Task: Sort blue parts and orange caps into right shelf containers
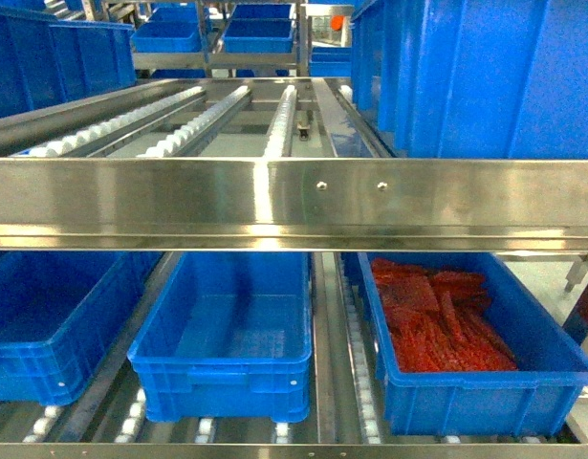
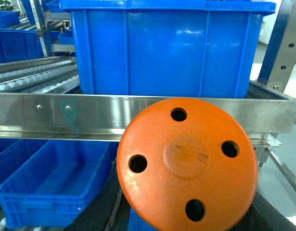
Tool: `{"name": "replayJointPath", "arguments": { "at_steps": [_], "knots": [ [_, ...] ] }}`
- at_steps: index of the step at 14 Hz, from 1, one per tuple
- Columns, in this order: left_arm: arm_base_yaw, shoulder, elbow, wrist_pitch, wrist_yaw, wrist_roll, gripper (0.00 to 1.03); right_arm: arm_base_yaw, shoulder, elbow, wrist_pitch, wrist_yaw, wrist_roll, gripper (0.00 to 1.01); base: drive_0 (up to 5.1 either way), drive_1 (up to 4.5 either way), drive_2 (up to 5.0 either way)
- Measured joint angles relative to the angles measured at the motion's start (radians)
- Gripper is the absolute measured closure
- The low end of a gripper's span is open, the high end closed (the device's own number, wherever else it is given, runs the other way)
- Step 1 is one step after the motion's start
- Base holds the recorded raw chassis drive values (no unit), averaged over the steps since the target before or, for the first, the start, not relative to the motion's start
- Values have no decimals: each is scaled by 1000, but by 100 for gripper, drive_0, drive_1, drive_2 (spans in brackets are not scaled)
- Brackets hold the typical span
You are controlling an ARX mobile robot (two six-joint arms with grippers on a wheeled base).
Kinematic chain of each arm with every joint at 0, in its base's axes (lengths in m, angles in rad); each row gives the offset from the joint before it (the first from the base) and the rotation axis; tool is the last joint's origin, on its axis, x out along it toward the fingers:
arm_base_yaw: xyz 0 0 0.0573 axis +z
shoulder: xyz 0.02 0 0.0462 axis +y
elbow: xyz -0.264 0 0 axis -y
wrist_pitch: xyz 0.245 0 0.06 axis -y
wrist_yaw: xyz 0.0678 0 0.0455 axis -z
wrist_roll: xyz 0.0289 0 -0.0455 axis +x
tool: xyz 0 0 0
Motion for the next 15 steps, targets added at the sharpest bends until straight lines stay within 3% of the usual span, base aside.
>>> {"name": "replayJointPath", "arguments": {
  "at_steps": [15],
  "knots": [
    [0, 0, 0, -2, 2, 0, 61, 0, 0, 0, -2, 0, 0, 58, -494, 252, 252]
  ]
}}
